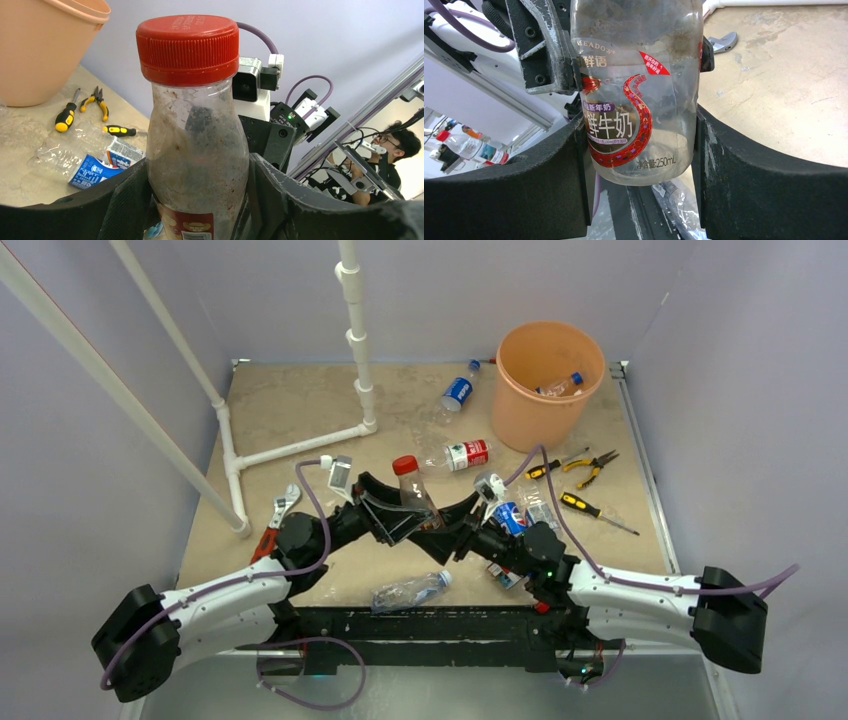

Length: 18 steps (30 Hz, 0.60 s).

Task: Put the plastic bottles in the bin
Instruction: Pick up the plastic bottle at the center of the board.

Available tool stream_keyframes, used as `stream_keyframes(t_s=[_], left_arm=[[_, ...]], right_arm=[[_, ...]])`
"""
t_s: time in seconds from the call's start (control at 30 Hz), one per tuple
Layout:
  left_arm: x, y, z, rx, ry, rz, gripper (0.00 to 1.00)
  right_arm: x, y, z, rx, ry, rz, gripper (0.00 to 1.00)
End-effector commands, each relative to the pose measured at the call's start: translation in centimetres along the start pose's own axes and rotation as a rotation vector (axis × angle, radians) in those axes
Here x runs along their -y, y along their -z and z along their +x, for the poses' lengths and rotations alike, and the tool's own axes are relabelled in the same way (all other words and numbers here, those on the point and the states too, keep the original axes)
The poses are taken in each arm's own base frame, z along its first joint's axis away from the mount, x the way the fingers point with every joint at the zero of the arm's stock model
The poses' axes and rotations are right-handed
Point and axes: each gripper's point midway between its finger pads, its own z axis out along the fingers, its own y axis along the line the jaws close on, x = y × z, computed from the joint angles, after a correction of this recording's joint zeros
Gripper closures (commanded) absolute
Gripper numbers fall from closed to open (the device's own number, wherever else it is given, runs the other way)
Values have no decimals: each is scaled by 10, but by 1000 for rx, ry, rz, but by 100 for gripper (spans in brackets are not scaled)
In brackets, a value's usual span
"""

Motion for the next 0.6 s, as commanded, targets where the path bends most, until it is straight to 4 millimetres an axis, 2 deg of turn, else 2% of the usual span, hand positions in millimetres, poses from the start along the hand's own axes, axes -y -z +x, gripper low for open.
stream_keyframes(t_s=[0.0,0.1,0.2,0.3,0.33,0.37,0.5,0.57], left_arm=[[47,-5,-24,53,-26,178,60],[48,-4,-24,51,-34,179,70],[47,-2,-26,61,-45,166,73],[42,1,-32,94,-68,125,77],[38,2,-36,110,-75,97,80],[35,4,-39,131,-84,73,83],[28,9,-52,197,-108,16,100],[29,9,-57,204,-136,6,100]], right_arm=[[6,-5,-5,5,31,44,66],[10,-6,0,-33,57,70,52],[12,-8,5,-88,71,88,30],[12,-9,6,-151,99,113,16],[11,-9,4,-164,111,118,5],[10,-7,2,-178,122,123,2],[1,1,0,-241,163,96,1],[-3,8,-4,-280,198,89,1]])
